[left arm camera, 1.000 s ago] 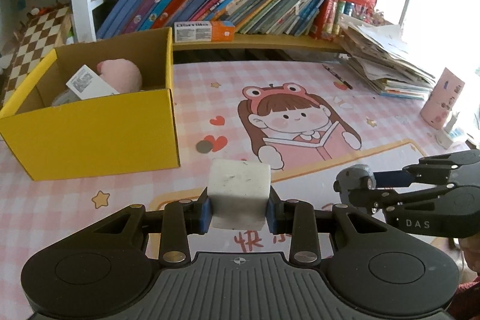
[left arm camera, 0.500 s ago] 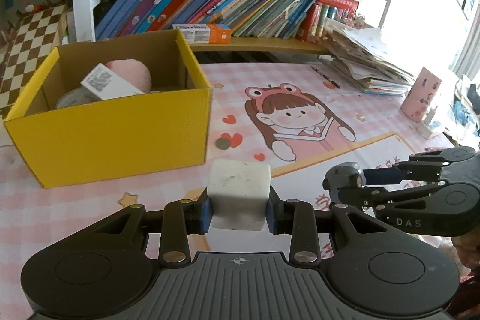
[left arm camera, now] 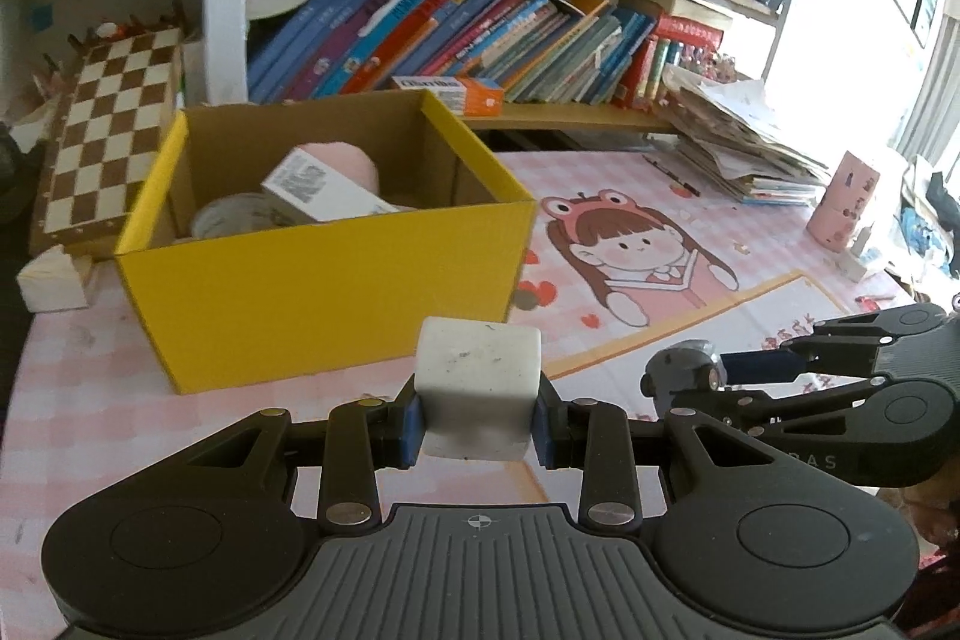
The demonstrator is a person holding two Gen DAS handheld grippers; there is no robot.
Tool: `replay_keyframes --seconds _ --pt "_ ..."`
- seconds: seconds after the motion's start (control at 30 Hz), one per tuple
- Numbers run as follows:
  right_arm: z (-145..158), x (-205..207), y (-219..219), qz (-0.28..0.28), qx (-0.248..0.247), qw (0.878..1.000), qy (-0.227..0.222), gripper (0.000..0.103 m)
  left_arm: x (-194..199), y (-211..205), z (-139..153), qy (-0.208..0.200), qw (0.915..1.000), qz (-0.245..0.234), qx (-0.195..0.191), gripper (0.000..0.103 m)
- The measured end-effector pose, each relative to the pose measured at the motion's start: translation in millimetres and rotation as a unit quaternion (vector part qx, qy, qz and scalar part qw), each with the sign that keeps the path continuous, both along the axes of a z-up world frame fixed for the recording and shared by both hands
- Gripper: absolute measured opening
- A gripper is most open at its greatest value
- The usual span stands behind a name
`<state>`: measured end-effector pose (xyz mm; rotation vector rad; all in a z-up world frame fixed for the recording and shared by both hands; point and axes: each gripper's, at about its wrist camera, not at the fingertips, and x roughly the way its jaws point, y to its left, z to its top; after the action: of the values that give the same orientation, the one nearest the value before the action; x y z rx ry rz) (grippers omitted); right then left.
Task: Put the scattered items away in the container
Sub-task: 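Carry the white cube with the left tool while the right tool carries the toy car to the box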
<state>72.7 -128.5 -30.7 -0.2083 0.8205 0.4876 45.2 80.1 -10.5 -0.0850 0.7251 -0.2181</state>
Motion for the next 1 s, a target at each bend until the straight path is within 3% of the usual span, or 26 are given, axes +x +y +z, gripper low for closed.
replay_keyframes --seconds 0.53,1.0 --pt "32.5 7.1 47.7 0.023 0.020 0.999 -0.038 0.035 -4.6 78.4 25.7 -0.055 0.9957 0.074 -0.012 0.033" --pt "75.7 45.1 75.5 0.044 0.027 0.994 -0.101 0.035 38.5 103.3 68.2 -0.144 0.9857 0.087 -0.001 0.033"
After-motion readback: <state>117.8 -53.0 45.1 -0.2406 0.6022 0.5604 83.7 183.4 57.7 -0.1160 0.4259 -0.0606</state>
